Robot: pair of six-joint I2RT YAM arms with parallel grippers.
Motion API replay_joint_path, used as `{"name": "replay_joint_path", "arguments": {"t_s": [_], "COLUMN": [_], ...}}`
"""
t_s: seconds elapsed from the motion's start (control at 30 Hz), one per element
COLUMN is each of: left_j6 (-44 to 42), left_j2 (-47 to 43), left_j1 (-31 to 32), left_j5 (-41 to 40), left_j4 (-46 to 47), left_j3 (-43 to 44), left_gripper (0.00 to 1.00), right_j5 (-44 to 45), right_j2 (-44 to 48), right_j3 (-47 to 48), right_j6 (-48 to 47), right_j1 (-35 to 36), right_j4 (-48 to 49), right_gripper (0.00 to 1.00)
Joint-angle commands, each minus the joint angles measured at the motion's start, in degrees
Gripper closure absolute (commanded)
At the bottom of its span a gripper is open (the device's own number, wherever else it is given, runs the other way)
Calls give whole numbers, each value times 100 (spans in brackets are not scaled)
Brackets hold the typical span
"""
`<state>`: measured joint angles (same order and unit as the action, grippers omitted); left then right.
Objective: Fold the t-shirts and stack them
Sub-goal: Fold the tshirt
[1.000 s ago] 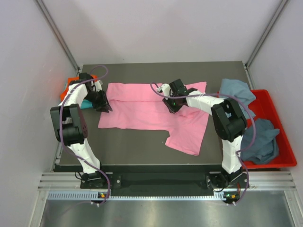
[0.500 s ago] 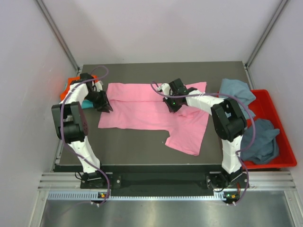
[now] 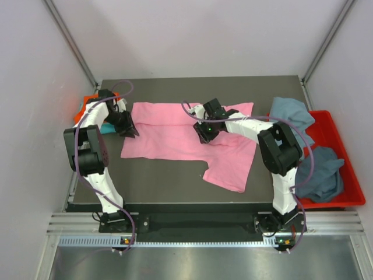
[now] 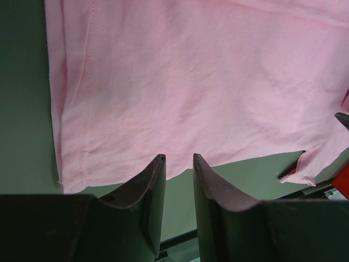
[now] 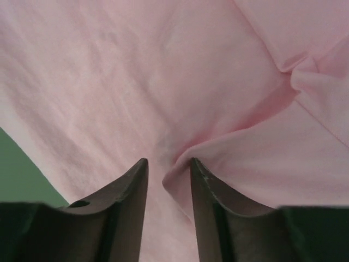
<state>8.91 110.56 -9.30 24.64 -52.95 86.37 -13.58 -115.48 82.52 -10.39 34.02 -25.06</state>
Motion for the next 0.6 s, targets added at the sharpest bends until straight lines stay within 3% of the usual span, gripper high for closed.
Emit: {"name": "replay_joint_path", "arguments": {"t_s": [0.0,0.1,0.33,0.57], "left_j6": [-12,-82,-486,-635], "left_j2": [-61,-114,263,1238], "left_j1": [-19,-10,-72,-221], "left_j5": [58,32,243,936], "left_j4": [83,57,-111,39], "left_j3": [152,178,1056,2294], "left_gripper": [68,68,67,66], "right_j5": [40,233,655,576], "right_j2": [315,649,1414,880], "right_j3": [221,159,185,588], "right_j6": [81,151,406,521], "right_j1": [87,-9,-773,-1924], "right_j4": [45,98,255,484], "right_gripper": [57,48,46,50]}}
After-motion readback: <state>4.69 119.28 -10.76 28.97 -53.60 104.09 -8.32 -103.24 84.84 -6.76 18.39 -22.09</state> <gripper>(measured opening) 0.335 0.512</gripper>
